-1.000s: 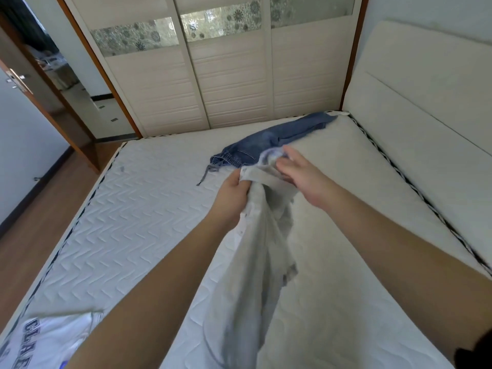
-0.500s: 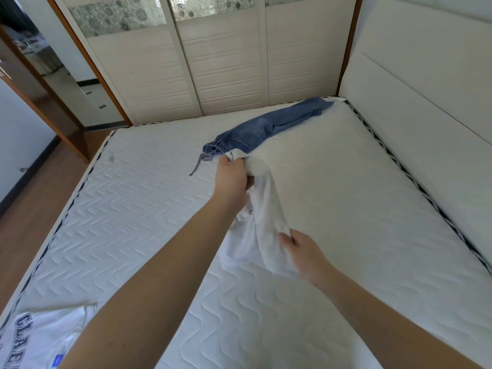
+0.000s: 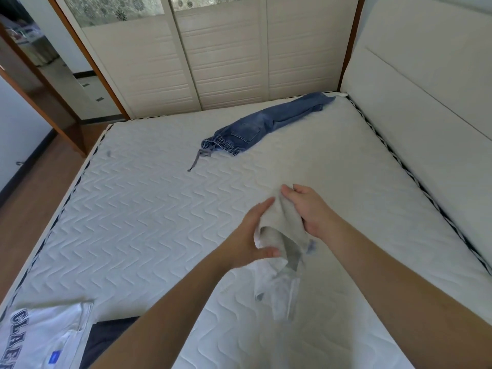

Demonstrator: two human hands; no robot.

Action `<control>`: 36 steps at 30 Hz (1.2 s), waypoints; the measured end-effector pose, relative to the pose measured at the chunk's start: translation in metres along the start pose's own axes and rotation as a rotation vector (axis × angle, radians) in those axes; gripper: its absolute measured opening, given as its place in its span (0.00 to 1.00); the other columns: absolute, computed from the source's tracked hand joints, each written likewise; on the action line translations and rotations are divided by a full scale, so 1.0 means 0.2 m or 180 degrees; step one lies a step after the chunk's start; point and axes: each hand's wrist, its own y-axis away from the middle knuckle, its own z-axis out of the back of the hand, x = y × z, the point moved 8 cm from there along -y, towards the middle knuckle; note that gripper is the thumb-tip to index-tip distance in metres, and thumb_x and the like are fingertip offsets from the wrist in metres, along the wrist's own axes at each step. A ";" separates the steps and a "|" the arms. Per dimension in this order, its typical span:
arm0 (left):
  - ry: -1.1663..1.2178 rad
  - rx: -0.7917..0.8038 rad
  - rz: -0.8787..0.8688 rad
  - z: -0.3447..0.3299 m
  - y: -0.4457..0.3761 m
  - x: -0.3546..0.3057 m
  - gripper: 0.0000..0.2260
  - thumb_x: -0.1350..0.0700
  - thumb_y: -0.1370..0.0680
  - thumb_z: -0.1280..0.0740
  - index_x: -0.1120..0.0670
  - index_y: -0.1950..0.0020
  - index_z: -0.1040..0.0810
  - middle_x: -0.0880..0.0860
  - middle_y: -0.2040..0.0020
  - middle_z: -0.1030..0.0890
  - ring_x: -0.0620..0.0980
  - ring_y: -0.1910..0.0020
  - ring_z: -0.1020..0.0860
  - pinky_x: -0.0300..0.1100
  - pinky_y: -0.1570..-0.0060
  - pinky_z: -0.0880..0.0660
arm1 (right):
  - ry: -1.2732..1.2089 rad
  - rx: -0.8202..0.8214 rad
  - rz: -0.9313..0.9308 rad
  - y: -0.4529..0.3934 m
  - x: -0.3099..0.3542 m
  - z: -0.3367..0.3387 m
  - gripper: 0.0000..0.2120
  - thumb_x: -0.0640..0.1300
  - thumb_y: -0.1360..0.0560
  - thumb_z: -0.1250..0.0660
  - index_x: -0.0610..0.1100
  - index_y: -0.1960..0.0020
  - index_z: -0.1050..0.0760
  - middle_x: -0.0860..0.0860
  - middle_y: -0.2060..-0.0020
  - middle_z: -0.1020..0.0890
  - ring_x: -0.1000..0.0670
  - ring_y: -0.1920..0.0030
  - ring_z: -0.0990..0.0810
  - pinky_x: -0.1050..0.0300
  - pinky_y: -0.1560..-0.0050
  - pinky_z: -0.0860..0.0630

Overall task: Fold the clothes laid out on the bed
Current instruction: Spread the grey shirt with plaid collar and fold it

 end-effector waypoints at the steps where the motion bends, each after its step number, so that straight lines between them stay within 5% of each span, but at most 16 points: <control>1: 0.0004 -0.0020 0.0094 -0.02 0.01 0.03 0.43 0.51 0.27 0.24 0.45 0.21 0.48 0.42 0.24 0.39 0.41 0.25 0.39 0.38 0.30 0.36 | -0.0045 0.0030 -0.0071 -0.01 -0.02 0.00 0.11 0.46 0.19 0.36 0.41 0.53 0.20 0.45 0.61 0.15 0.46 0.59 0.16 0.52 0.58 0.21; 3: 0.0321 -0.0277 0.0569 -0.02 0.01 0.10 0.38 0.52 0.24 0.28 0.41 0.21 0.48 0.41 0.30 0.31 0.42 0.32 0.29 0.38 0.37 0.27 | -0.0068 0.0057 -0.0210 -0.04 -0.07 0.02 0.11 0.47 0.19 0.36 0.40 0.50 0.20 0.44 0.58 0.14 0.46 0.57 0.15 0.54 0.59 0.20; 6: 0.0673 -0.0710 0.1150 0.02 0.00 0.19 0.20 0.61 0.22 0.37 0.42 0.33 0.27 0.46 0.46 0.19 0.50 0.48 0.19 0.34 0.57 0.22 | -0.0232 0.0036 -0.0331 -0.07 -0.13 0.07 0.11 0.47 0.21 0.34 0.39 0.51 0.19 0.42 0.56 0.14 0.46 0.57 0.14 0.56 0.61 0.20; 8: 0.0768 -0.0983 0.1404 0.05 0.00 0.20 0.19 0.66 0.26 0.41 0.46 0.46 0.19 0.49 0.55 0.16 0.54 0.54 0.18 0.38 0.60 0.22 | -0.0359 0.0025 -0.0327 -0.09 -0.17 0.11 0.11 0.47 0.21 0.33 0.40 0.53 0.18 0.42 0.56 0.14 0.47 0.58 0.14 0.56 0.62 0.20; 11: 0.1255 -0.1436 0.1677 0.10 -0.02 0.17 0.19 0.67 0.25 0.45 0.49 0.50 0.18 0.54 0.55 0.15 0.57 0.52 0.17 0.51 0.52 0.20 | -0.0324 0.0202 -0.0163 -0.08 -0.24 0.13 0.15 0.53 0.21 0.35 0.44 0.50 0.16 0.42 0.49 0.15 0.46 0.50 0.16 0.53 0.52 0.20; 16: 0.2157 -0.1696 0.1931 0.09 -0.09 0.08 0.15 0.65 0.23 0.45 0.54 0.49 0.21 0.56 0.58 0.17 0.52 0.63 0.20 0.42 0.68 0.23 | 0.0967 0.0978 0.0075 0.04 -0.46 0.01 0.29 0.59 0.33 0.25 0.60 0.35 0.29 0.55 0.42 0.19 0.53 0.42 0.19 0.51 0.43 0.22; 18: 0.2074 -0.1703 0.1955 0.10 -0.11 0.05 0.13 0.65 0.23 0.45 0.55 0.50 0.22 0.57 0.58 0.19 0.52 0.63 0.23 0.42 0.69 0.26 | 0.1552 0.0662 0.0059 0.05 -0.52 0.03 0.28 0.60 0.34 0.25 0.60 0.37 0.29 0.60 0.46 0.18 0.57 0.46 0.19 0.55 0.45 0.22; 23: 0.1580 -0.1975 0.1968 0.24 -0.08 0.07 0.13 0.65 0.24 0.40 0.52 0.57 0.20 0.56 0.61 0.20 0.54 0.62 0.24 0.44 0.65 0.26 | 0.2225 0.0258 0.0491 0.04 -0.50 0.09 0.05 0.54 0.25 0.31 0.54 0.51 0.24 0.56 0.60 0.18 0.56 0.60 0.19 0.68 0.63 0.29; 28: 0.0998 -0.2041 0.1704 0.47 -0.04 0.08 0.13 0.66 0.26 0.37 0.50 0.59 0.18 0.52 0.63 0.20 0.50 0.64 0.25 0.40 0.68 0.27 | 0.2654 0.0155 0.0266 0.02 -0.53 0.24 0.10 0.52 0.23 0.32 0.53 0.62 0.24 0.56 0.71 0.22 0.54 0.68 0.22 0.70 0.70 0.32; 31: 0.0380 -0.1990 0.1633 0.59 0.00 0.08 0.15 0.67 0.28 0.38 0.49 0.58 0.17 0.49 0.63 0.18 0.47 0.65 0.23 0.35 0.73 0.27 | 0.3482 0.0187 0.0441 0.01 -0.52 0.32 0.03 0.47 0.24 0.31 0.50 0.52 0.20 0.51 0.61 0.21 0.46 0.56 0.21 0.63 0.60 0.32; 33: 0.0204 -0.2033 0.1633 0.63 0.02 0.08 0.19 0.68 0.30 0.41 0.47 0.58 0.17 0.47 0.61 0.17 0.46 0.61 0.21 0.34 0.70 0.27 | 0.4045 0.0102 0.0430 0.00 -0.56 0.39 0.11 0.41 0.24 0.33 0.44 0.42 0.21 0.44 0.53 0.22 0.42 0.48 0.21 0.56 0.51 0.30; 36: 0.0160 -0.2183 0.1696 0.65 0.07 0.12 0.22 0.69 0.31 0.43 0.46 0.57 0.17 0.46 0.58 0.17 0.46 0.58 0.21 0.36 0.65 0.27 | 0.4389 -0.0329 0.0216 0.05 -0.61 0.51 0.11 0.34 0.27 0.38 0.40 0.48 0.21 0.42 0.54 0.21 0.40 0.50 0.21 0.52 0.51 0.26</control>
